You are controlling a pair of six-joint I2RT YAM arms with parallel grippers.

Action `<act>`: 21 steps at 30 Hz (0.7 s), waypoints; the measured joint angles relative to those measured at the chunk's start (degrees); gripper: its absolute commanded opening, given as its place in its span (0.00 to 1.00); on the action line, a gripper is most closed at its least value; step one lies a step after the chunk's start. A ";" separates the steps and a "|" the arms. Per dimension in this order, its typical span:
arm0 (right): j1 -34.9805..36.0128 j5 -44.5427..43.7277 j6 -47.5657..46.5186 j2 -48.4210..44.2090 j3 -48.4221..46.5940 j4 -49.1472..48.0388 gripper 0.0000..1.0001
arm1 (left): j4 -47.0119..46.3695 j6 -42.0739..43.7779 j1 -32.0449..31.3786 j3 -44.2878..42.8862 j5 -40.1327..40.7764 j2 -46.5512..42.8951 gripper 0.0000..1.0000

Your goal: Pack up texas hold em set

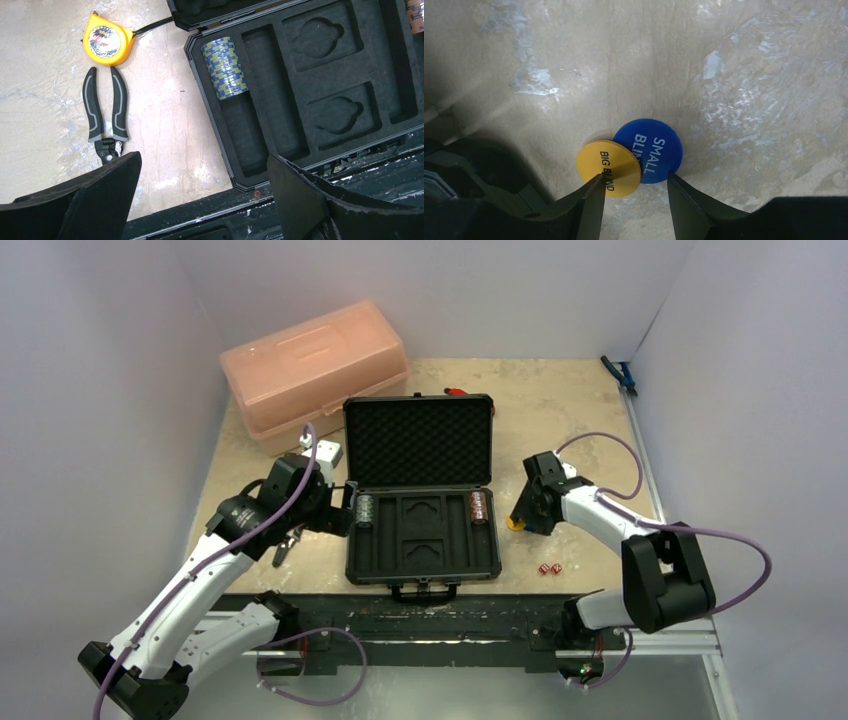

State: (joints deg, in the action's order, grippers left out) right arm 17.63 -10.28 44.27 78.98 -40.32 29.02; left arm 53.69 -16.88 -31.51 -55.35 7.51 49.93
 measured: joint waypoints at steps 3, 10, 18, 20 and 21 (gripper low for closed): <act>0.00 0.94 -0.22 1.07 -1.01 -0.74 0.50 | 0.00 0.00 0.00 0.00 0.00 0.00 0.97; 0.02 2.43 -0.46 3.56 -3.61 -2.93 0.49 | 0.00 0.00 0.00 0.00 0.00 0.02 0.97; 0.11 2.47 -0.81 7.10 -5.35 -7.26 0.48 | 0.00 0.02 0.00 0.00 0.00 0.02 0.97; 0.11 2.49 -0.90 8.20 -5.53 -8.81 0.49 | 0.00 0.02 0.00 0.00 0.00 0.00 0.97; 0.11 2.49 -0.98 8.59 -5.79 -9.07 0.49 | 0.00 0.00 0.00 0.00 0.00 0.00 0.97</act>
State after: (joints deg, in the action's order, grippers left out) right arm 17.74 -7.79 43.29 87.57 -46.11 19.94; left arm 53.69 -16.88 -31.51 -55.35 7.51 49.93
